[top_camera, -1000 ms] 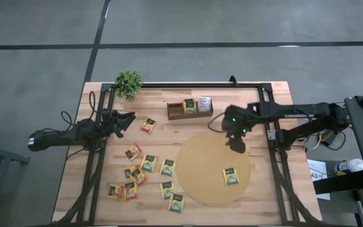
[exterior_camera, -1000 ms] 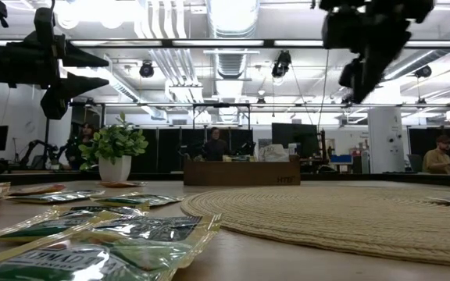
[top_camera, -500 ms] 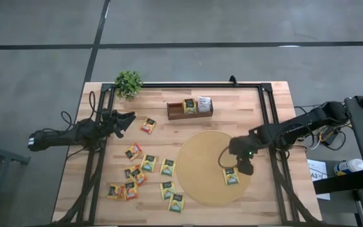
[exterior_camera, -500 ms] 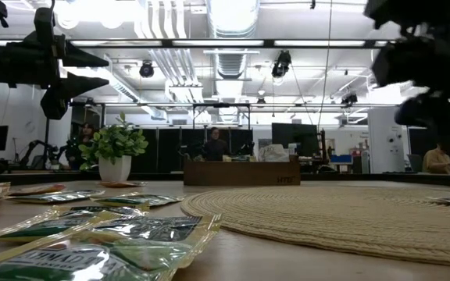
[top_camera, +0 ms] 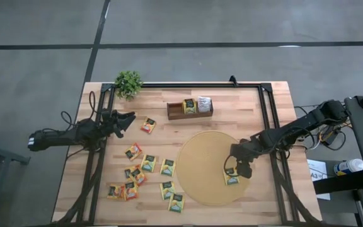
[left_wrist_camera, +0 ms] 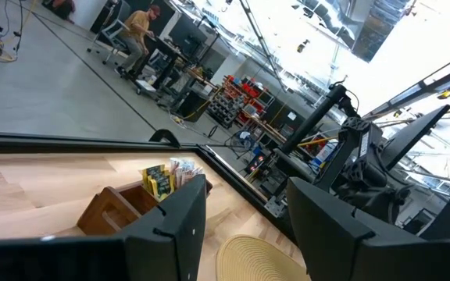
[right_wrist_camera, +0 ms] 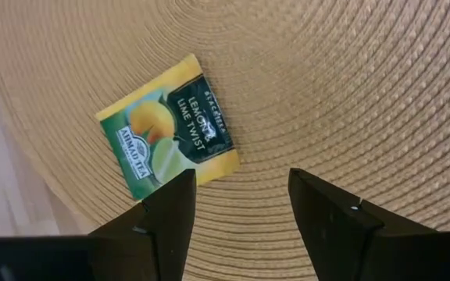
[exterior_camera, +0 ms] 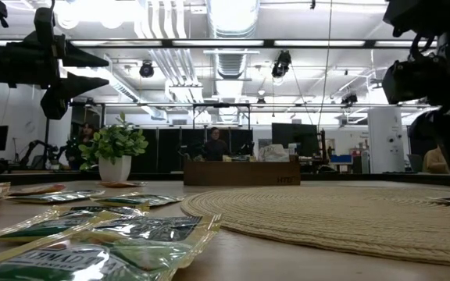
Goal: Pick & Place Tea
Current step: Put the yellow tea bag into the middle section of the wooden organizer
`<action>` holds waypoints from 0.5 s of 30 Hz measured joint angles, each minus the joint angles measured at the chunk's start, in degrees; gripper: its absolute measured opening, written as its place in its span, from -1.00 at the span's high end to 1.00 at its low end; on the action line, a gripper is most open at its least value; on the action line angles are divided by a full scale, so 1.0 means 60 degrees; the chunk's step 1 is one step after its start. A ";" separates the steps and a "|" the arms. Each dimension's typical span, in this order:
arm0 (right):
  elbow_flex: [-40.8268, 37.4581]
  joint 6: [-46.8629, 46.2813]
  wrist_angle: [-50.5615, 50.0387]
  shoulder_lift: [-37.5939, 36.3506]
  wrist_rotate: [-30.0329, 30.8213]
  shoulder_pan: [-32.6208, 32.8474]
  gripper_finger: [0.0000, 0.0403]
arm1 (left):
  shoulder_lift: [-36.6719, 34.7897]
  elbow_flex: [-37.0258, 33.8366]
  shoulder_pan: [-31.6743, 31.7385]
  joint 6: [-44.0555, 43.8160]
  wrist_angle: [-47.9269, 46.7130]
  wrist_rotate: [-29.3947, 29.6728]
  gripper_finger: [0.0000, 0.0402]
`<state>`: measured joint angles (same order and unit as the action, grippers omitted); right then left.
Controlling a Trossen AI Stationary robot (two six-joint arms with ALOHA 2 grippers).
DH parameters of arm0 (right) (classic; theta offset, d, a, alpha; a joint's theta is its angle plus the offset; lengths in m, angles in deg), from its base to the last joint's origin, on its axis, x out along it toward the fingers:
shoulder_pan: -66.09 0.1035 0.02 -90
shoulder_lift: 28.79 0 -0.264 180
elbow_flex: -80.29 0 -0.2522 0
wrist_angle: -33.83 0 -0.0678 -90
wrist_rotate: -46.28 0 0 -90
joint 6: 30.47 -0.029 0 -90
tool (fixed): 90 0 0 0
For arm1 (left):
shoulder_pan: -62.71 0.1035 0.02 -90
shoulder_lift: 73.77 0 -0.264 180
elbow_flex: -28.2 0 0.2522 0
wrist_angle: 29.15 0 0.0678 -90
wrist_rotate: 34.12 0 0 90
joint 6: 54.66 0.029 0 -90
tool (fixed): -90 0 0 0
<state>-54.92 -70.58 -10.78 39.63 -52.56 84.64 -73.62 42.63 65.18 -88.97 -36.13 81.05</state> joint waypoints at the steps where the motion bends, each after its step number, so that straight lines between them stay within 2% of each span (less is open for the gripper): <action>1: -0.0030 0.0000 -0.0009 0.0000 0.0000 0.0000 -0.01 | -0.0001 0.0000 0.0001 0.0001 0.0000 0.0000 0.13; 9: -0.0448 -0.0004 0.1277 0.0007 -0.0188 -0.0004 -0.01 | 0.0002 0.0000 -0.0001 0.0001 0.0000 0.0000 0.13; 15: -0.0727 -0.0359 0.1187 0.0007 -0.0124 -0.0004 -0.01 | 0.0003 0.0000 -0.0002 0.0001 0.0000 0.0000 0.13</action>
<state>-59.29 -72.74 -3.66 39.67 -53.31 84.62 -73.60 42.63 65.17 -88.97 -36.13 81.05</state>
